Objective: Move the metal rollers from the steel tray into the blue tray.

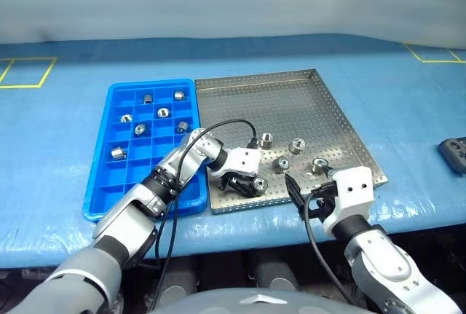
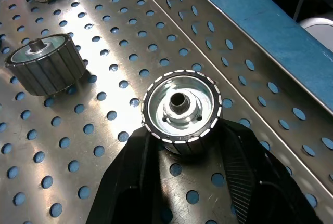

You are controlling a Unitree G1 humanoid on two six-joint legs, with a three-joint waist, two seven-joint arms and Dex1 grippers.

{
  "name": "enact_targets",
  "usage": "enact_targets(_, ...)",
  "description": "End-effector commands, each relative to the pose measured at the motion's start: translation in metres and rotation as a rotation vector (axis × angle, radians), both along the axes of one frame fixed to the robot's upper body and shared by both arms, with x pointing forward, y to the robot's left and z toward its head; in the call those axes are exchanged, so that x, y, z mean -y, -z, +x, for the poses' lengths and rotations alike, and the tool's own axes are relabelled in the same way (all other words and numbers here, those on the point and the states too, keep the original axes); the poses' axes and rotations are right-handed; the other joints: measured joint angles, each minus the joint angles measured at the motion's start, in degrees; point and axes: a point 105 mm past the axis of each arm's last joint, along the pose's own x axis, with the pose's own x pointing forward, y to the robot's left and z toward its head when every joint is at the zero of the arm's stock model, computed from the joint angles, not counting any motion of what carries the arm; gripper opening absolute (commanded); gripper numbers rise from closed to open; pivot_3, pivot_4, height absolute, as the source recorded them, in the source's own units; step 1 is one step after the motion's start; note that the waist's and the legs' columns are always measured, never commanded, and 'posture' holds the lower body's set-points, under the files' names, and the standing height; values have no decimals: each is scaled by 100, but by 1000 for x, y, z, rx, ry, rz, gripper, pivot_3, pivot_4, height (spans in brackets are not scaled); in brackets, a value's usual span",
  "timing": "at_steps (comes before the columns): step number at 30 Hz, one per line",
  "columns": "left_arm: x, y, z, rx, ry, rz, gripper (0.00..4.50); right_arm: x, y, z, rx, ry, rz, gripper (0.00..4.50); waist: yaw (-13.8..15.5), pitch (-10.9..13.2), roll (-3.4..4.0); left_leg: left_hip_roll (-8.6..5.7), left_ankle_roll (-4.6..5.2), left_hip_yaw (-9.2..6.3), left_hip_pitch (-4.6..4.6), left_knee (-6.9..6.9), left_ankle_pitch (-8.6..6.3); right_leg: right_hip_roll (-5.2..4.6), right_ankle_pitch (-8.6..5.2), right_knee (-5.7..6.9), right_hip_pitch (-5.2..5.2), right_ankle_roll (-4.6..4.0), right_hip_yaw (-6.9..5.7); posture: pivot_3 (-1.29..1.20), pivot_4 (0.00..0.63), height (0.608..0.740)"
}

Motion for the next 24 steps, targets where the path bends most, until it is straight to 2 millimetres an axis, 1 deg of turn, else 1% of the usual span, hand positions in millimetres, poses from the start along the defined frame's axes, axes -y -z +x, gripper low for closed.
enact_targets(1, 1, -38, 15, 68, -107, -156, 1547, -6, -14, 1, 53, -38, 3, 4500, 19, 0, 0, 0, 0, 0, 0, 0, 0, 0, 0, 1, 0, 0, 0, -89, 150, 740)
enact_targets(2, -1, -42, 16, 69, -130, -175, 1547, -7, -14, 2, 54, -45, 2, 4500, 22, 0, 0, 0, 0, 1, 0, 0, 0, 0, 0, 1, 0, 0, 0, -89, 150, 740)
enact_targets(3, -5, -52, 20, 84, -182, -222, 1547, -10, -16, 5, 60, -63, 3, 4500, 27, 0, 1, 0, 0, 1, 0, 0, 0, 0, 0, 0, 0, 1, 1, -67, 150, 740)
enact_targets(6, -23, -76, 24, 139, -326, -335, 1547, -21, -20, 13, 74, -132, 6, 4500, 33, 0, 2, 1, 0, 3, 2, -5, 0, 1, 2, 0, -1, 2, 4, -1, 150, 740)
enact_targets(9, -41, -89, 23, 185, -444, -390, 1547, -30, -22, 21, 78, -195, 7, 4500, 112, 1, 1, 3, 0, 0, 3, -7, 1, 6, 3, 2, -1, 4, 3, 50, 150, 740)
enact_targets(10, -46, -92, 21, 192, -473, -399, 1547, -33, -22, 24, 79, -215, 7, 4500, 179, 1, 1, 4, 0, -1, 5, -6, 1, 7, 3, 3, 1, 5, 2, 100, 150, 740)
enact_targets(13, -74, -100, 16, 264, -608, -406, 1547, -53, -24, 38, 85, -328, -4, 4500, 290, 2, 0, 4, 0, 1, 9, -4, 1, 9, 3, 2, 4, 4, 2, 161, 150, 740)
enact_targets(15, -93, -103, 11, 309, -709, -394, 1547, -70, -28, 44, 98, -423, 8, 4500, 383, 4, -3, 3, 0, 2, 11, -3, 1, 7, 4, 2, 6, 5, 3, 225, 150, 740)
enact_targets(19, -124, -101, 0, 357, -877, -362, 1547, -95, -30, 50, 102, -555, 13, 4500, 651, 5, -4, 2, -1, -7, 6, -11, 1, 7, 2, -2, 4, 1, -7, 288, 150, 740)
enact_targets(24, -154, -87, -12, 377, -1070, -309, 1547, -116, -30, 52, 104, -664, 18, 4500, 962, 5, -5, -2, -1, -16, 0, -16, 1, 2, 0, -10, 4, -1, -17, 373, 150, 740)
